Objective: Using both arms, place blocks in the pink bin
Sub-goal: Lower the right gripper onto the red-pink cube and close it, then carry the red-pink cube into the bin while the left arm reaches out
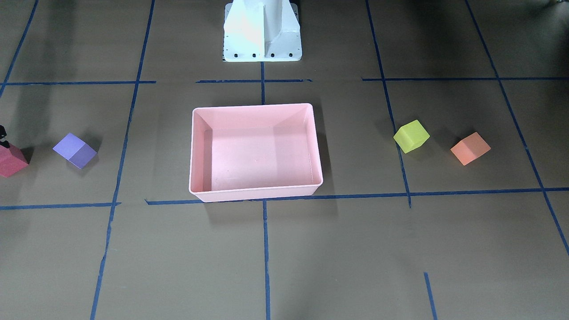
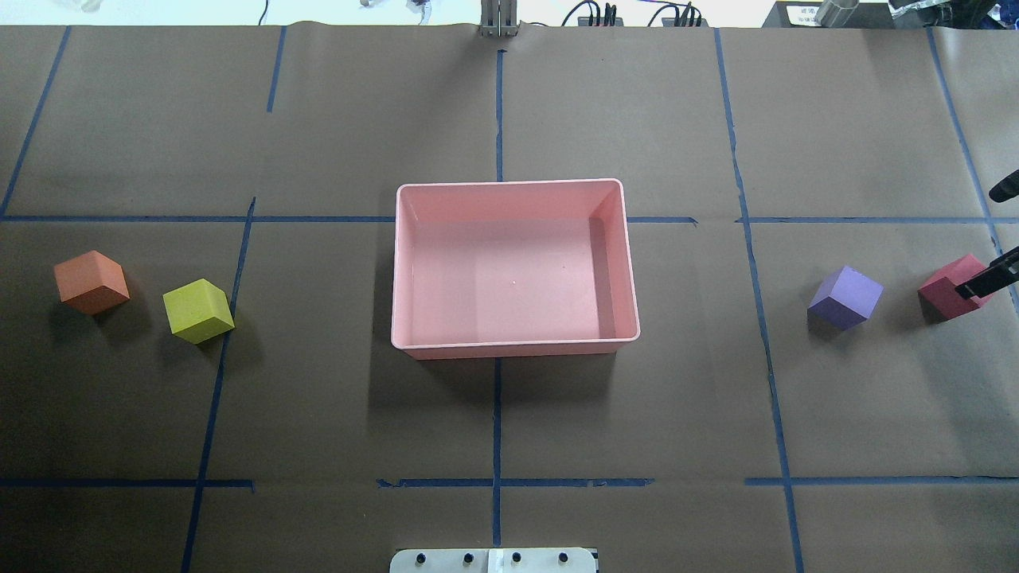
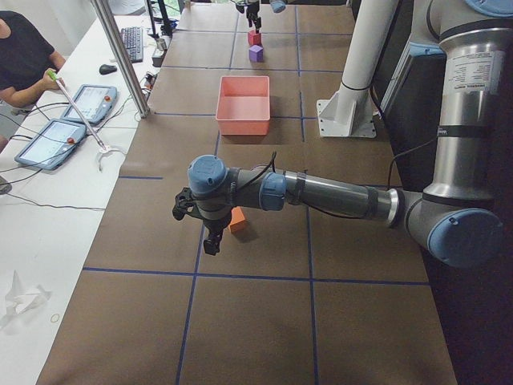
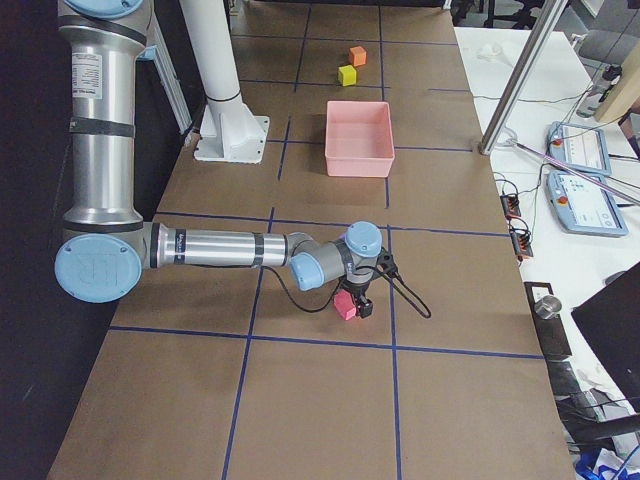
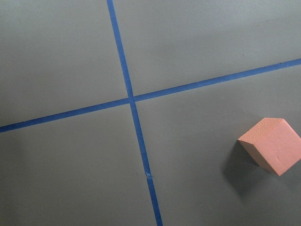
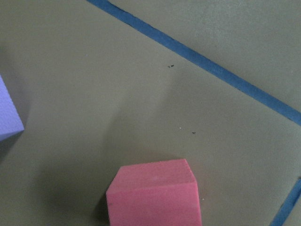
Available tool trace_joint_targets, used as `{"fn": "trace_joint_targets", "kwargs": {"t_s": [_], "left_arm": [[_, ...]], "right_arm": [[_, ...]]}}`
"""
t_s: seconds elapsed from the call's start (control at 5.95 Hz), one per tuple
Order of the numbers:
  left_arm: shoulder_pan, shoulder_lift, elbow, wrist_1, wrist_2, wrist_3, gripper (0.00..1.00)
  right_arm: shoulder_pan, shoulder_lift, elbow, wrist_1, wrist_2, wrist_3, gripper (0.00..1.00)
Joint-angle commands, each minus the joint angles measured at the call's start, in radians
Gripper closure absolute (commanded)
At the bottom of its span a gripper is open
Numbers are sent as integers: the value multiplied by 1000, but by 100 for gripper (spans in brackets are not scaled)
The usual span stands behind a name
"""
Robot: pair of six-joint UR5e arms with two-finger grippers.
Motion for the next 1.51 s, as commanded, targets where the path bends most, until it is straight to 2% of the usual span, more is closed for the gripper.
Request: {"fn": "trace_joint_targets", "kwargs": {"t_s": [0.0,0.17,0.34,0.5,0.67,0.84,1.18,1.34], "left_arm": [[0,2,-5,0,-4,-1,0],[0,2,-3,0,-4,0,0],[0,2,-6,0,-4,-1,0],[1,0,-6,0,-4,0,0],[24,-9,-8,-2,-46,-1,0],[74,-35,-5,-23,-91,-120,0],[237,-52,33,-252,-79,-382,0],[306,-64,47,-326,-67,-489,0]], "right_arm": [[-38,11,-22,0,1,-6,7],[-38,13,-34,1,2,-9,47],[-37,13,-16,2,16,0,94],[-35,11,37,-3,31,34,99],[-32,16,118,-11,115,181,100],[-32,57,197,-15,137,348,100],[-64,206,230,-15,140,622,100],[-137,308,230,-15,121,827,99]]}}
